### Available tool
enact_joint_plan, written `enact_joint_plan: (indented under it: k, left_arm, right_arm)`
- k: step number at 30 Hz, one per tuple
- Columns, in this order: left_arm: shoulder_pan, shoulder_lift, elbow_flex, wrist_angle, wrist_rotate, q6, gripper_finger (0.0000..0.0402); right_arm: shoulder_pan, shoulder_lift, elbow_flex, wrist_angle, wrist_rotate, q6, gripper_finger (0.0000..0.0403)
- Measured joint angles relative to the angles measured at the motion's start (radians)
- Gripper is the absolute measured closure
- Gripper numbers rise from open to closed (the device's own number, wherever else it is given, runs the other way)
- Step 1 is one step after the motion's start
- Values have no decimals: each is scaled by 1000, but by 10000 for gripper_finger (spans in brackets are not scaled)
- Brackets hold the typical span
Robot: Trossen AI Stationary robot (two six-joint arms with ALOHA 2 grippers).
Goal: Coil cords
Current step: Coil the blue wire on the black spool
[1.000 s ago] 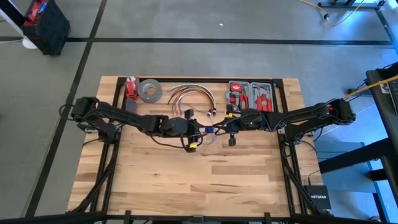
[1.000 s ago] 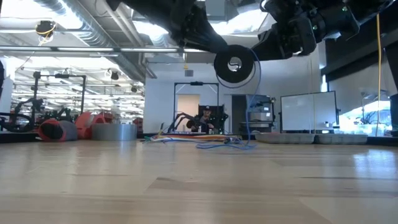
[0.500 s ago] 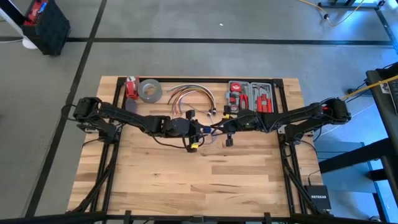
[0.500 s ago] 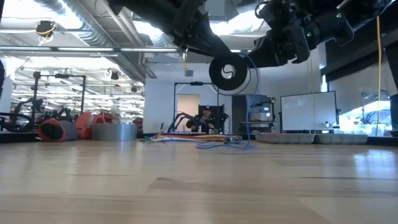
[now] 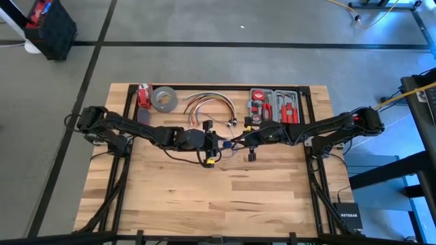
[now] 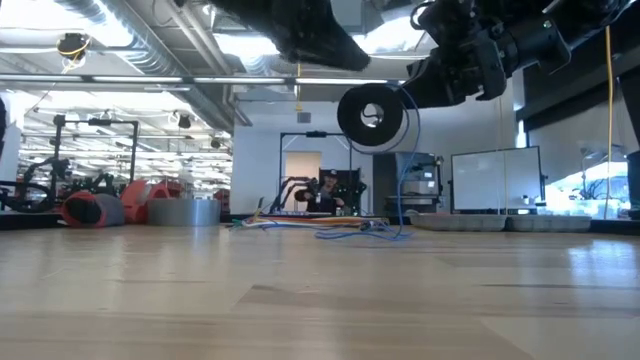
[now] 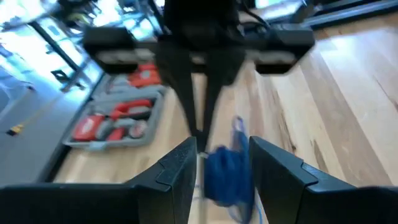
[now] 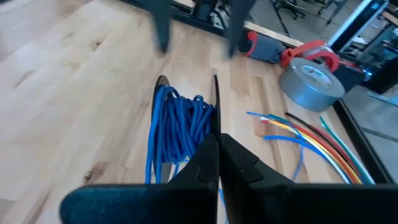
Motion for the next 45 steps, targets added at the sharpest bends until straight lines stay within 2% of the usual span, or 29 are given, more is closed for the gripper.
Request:
enact_joint_plan:
  k: [3, 5, 9, 13, 17, 21, 23, 29, 31, 34, 38, 41, 45]
  left_arm:
    - [-4, -20, 1, -18, -66, -8, 260]
    - [-2, -19, 1, -28, -72, -27, 260]
    - [15, 16, 1, -35, 6, -23, 260]
    - [43, 31, 0, -33, 11, -35, 264]
    - [56, 30, 0, -34, 26, -44, 299]
    - [62, 32, 0, -35, 142, -38, 360]
    - [65, 37, 0, -38, 156, -33, 387]
    - [68, 37, 0, -40, 163, -31, 398]
    - [64, 34, 0, -42, 149, -31, 398]
    - [51, 11, 0, -95, 86, -39, 399]
    - [26, -31, -1, -131, 23, -59, 399]
    - [7, -49, 0, -121, 20, -57, 399]
    - [-10, -50, 0, -97, -45, -56, 398]
  right_arm:
    - [0, 0, 0, 0, -27, 2, 401]
    - [0, 0, 0, 1, -27, 5, 401]
    - [0, 0, 0, 6, -26, 12, 401]
    - [0, 0, 0, 7, -26, 14, 401]
    - [-1, 0, 0, 10, -22, 30, 401]
    - [1, 0, 0, 28, -35, 49, 389]
    - [1, 1, 0, 28, -46, 62, 384]
    - [0, 1, 7, 23, -96, 208, 379]
    - [0, -20, 52, -88, -92, 224, 377]
    - [5, -95, 154, -342, -39, 227, 359]
    - [53, -173, 271, -668, 92, 271, 318]
    - [102, -210, 278, -734, 161, 345, 284]
    - [171, -192, 191, -685, 169, 375, 248]
